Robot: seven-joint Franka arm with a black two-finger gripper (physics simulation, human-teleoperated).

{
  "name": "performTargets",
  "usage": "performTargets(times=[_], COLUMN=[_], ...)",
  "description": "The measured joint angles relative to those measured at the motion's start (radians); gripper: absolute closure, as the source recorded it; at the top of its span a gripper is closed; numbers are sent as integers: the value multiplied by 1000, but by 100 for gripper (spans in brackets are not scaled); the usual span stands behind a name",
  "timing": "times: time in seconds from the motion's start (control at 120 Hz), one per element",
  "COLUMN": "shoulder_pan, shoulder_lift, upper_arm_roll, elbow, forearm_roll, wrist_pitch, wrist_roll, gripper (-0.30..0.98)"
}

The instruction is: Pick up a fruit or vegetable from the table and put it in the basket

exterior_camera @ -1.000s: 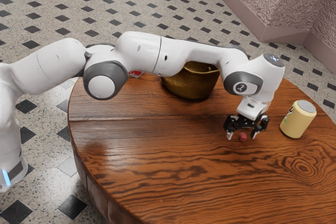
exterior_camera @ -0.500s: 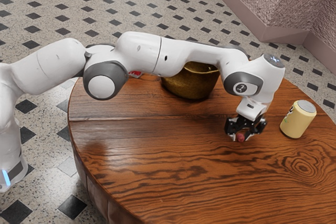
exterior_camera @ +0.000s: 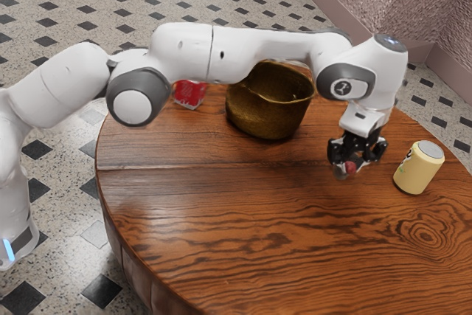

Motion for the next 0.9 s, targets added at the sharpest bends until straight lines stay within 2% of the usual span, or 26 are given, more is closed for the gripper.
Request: performTargets(times=[0.142, 0.225, 0.3, 0.433, 0.625, 0.758, 0.9], shoulder_pan=[52, 172, 275, 398, 420, 420, 420], shoulder_lift=[-194, -310, -369, -385, -366, -367, -370], upper_arm_roll=[-7, 1, 48, 67, 65, 62, 61], elbow=[0, -16, -51, -90, -94, -95, -121], forearm_roll=[-10, -11, -6, -4, -6, -5, -10], wrist_pitch=[-99, -176, -237, -292, -299, -306, -306], wrist_roll=[-26, -60, -96, -152, -211, -240, -259], gripper=[55, 54, 54, 55, 55, 24, 9])
